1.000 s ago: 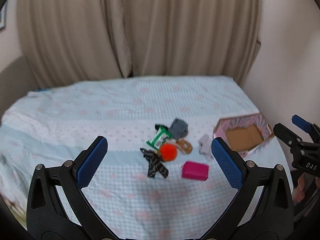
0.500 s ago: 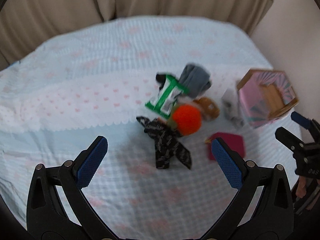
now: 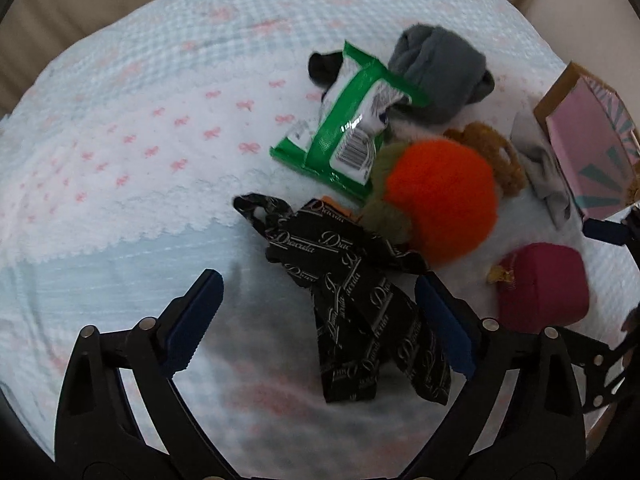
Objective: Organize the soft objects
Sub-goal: 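Grasp the black patterned cloth with the left tool while the right tool grasps the pink pouch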
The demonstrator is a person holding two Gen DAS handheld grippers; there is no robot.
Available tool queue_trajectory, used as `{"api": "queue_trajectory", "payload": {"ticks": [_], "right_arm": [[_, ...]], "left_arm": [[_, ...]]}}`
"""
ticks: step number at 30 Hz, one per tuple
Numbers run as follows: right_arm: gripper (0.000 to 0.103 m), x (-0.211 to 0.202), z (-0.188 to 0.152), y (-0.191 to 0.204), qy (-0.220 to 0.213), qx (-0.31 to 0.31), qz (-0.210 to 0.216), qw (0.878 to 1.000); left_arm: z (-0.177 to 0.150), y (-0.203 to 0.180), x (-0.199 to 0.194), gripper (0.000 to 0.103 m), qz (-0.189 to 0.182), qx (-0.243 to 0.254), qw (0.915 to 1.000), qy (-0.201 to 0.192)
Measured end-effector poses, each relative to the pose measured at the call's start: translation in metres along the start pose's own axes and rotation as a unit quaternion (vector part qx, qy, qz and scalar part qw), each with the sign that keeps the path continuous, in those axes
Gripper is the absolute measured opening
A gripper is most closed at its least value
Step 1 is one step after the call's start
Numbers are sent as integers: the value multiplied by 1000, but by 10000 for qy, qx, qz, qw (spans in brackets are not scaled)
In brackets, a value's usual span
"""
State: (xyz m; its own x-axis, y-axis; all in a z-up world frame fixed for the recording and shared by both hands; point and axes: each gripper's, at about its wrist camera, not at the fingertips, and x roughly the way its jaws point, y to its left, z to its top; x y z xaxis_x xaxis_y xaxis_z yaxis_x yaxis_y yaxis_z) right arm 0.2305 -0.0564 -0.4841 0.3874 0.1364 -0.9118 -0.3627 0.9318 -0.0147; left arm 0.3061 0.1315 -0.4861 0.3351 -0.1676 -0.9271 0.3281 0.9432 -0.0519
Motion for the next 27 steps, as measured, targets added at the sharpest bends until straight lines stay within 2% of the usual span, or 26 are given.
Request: {"api": "queue_trajectory", "payload": {"ticks": [3, 5, 7, 8, 10, 11, 13, 19, 23, 24, 27], "right_arm": [[103, 15, -1, -1, 106, -254, 221, 9994], [102, 24, -2, -1, 270, -336, 460, 9980], [92, 30, -5, 3, 438, -493, 570, 9962], [90, 31, -6, 5, 465, -580, 490, 9960], [80, 29, -10, 9, 393, -702, 395, 9960], [77, 28, -11, 9, 371, -661, 397, 9963], [65, 25, -13, 6, 318, -490, 461, 9972], [49, 9, -18, 1, 164, -184, 407, 9989], [47, -6, -19, -2, 107, 18, 313, 9995], [47, -9, -4, 1, 105, 65, 291, 9995], [46, -32, 14, 2, -15, 236, 233, 9994]], "left_arm": [[-1, -3, 11, 81, -78, 36, 9999, 58], [0, -4, 16, 68, -122, 45, 9999, 99], [-1, -8, 20, 56, -195, 51, 9997, 137], [0, -10, 21, 51, -155, 67, 9998, 144], [0, -12, 20, 42, -139, 66, 9998, 145], [0, -10, 20, 37, -153, 45, 9998, 147], [0, -9, 19, 30, -197, 3, 9997, 142], [-3, -7, 6, 25, -224, -62, 9997, 69], [-3, -3, -13, 25, -211, -141, 9997, -24], [-2, -1, -21, 25, -221, -187, 9996, -46], [3, 3, -43, 25, -218, -273, 9993, -139]]}}
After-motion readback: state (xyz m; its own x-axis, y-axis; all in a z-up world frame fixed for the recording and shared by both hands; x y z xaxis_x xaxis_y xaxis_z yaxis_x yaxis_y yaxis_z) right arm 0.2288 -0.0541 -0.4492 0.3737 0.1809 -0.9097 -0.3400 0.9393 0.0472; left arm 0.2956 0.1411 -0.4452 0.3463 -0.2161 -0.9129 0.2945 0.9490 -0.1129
